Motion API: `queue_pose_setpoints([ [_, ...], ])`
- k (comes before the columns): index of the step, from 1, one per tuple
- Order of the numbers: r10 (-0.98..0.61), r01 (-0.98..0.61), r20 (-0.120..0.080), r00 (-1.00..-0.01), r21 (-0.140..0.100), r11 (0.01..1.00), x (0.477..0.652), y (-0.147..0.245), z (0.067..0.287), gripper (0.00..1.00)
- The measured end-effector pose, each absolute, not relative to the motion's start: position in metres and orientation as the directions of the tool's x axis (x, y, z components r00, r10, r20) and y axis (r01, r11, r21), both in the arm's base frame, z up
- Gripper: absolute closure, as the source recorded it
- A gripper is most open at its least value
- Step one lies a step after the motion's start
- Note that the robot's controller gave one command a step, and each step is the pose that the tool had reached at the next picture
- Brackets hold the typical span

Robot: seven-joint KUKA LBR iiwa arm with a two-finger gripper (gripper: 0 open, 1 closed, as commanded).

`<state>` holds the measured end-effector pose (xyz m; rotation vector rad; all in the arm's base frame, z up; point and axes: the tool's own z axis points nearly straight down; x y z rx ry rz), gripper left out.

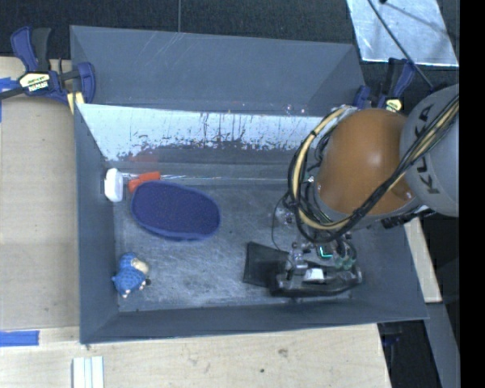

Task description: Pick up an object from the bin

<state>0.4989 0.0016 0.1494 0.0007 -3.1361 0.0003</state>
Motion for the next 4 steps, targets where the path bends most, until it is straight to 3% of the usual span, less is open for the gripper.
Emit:
queue_pose_setpoints([
  [1, 0.003, 0.003, -0.004, -1.0, 0.001, 1.0, 0.491, -0.014, 0.089, 0.0],
  [2, -0.102, -0.102, -0.002, -0.995, 0.024, 0.995, 0.53, -0.031, 0.107, 0.0],
  [4, -0.277, -0.277, -0.003, -0.961, 0.012, 0.961, 0.521, -0.036, 0.099, 0.0],
])
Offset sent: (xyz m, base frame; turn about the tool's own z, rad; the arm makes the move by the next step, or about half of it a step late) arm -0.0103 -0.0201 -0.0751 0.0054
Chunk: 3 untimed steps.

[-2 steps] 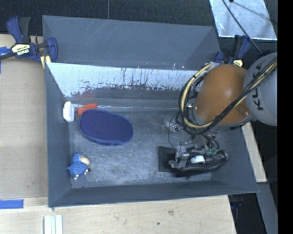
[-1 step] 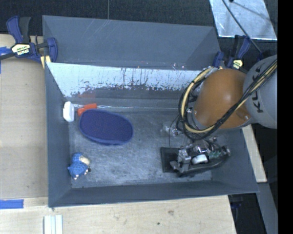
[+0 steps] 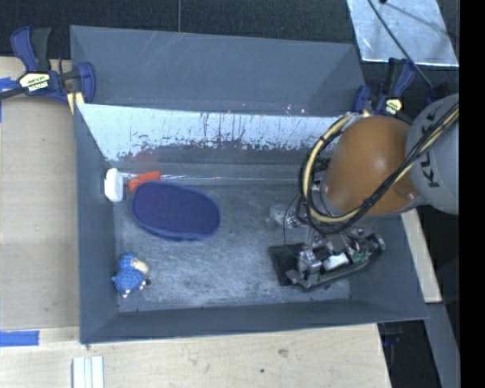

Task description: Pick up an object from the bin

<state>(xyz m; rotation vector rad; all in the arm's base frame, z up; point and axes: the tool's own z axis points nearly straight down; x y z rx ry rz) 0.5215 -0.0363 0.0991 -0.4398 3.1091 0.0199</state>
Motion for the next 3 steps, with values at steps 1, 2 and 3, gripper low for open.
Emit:
queue_pose_setpoints([
  [1, -0.583, -0.583, 0.001, -0.812, 0.0, 0.812, 0.507, -0.088, 0.072, 0.0],
  [2, -0.583, -0.583, -0.003, -0.813, -0.001, 0.813, 0.509, -0.087, 0.074, 1.0],
  [3, -0.575, -0.575, -0.008, -0.818, -0.008, 0.818, 0.506, -0.109, 0.195, 1.0],
])
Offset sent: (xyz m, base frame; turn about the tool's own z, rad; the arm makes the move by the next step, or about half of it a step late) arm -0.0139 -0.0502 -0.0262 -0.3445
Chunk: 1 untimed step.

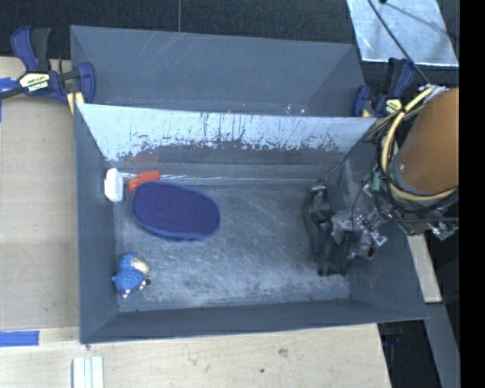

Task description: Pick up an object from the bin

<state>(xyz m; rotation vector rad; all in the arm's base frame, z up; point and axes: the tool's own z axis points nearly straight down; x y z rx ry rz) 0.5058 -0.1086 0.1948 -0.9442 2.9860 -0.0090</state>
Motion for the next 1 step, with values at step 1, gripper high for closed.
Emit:
queue_pose_setpoints([
  [1, -0.761, -0.761, -0.004, -0.649, -0.007, 0.649, 0.5005, -0.1339, 0.2499, 1.0],
])
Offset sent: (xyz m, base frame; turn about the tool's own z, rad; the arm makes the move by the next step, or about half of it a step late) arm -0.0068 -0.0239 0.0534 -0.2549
